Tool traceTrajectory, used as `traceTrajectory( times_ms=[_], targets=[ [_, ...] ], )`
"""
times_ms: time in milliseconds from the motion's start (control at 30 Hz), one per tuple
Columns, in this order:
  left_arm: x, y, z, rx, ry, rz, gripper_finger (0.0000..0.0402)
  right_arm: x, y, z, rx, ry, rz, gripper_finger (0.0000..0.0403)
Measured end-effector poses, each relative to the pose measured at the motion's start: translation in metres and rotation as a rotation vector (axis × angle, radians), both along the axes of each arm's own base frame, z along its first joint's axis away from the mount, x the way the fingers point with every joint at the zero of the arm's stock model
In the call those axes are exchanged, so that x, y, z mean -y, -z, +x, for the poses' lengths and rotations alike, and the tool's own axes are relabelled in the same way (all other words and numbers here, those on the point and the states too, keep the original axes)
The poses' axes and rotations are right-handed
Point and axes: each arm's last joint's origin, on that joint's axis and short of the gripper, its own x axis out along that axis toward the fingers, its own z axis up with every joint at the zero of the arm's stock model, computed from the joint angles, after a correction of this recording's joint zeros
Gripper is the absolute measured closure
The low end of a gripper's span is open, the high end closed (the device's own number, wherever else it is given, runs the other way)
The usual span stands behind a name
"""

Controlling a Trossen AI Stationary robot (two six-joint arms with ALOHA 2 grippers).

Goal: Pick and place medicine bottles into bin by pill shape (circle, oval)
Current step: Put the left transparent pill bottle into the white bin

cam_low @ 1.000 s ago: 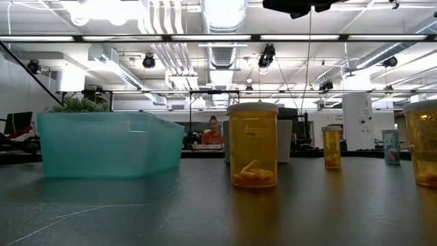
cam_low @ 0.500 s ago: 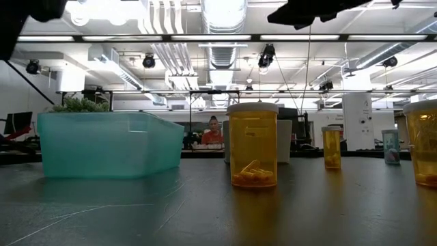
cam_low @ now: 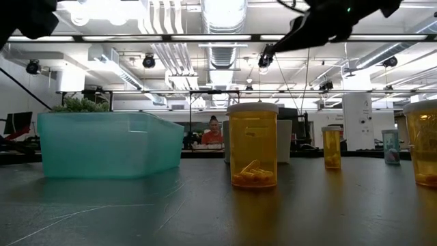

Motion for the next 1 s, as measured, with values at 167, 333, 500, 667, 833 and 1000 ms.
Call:
traceTrajectory(
  times_ms=[167, 333, 500, 667, 833, 1000],
  targets=[
    [0.0, 0.003, 0.001, -0.018, -0.044, 0.012, 0.0167, 0.02, -0.001, 0.003, 0.047, 0.048, 0.011, 0.02],
    [0.0, 0.007, 0.001, -0.022, -0.071, 0.026, 0.014, 0.029, -0.005, 0.003, 0.098, 0.008, 0.056, 0.02],
    [-0.003, 0.025, -0.003, -0.052, -0.119, 0.078, 0.012, 0.03, -0.005, 0.002, 0.092, -0.035, 0.075, 0.02],
    [-0.006, 0.042, -0.007, -0.086, -0.147, 0.102, 0.0118, 0.03, -0.004, 0.002, 0.083, -0.034, 0.076, 0.02],
    [-0.007, 0.05, -0.006, -0.056, -0.157, 0.122, 0.0118, 0.03, -0.004, 0.002, 0.083, -0.036, 0.073, 0.02],
    [-0.01, 0.066, -0.01, -0.069, -0.159, 0.146, 0.0118, 0.03, -0.003, 0.002, 0.075, -0.037, 0.068, 0.02]
  ],
)
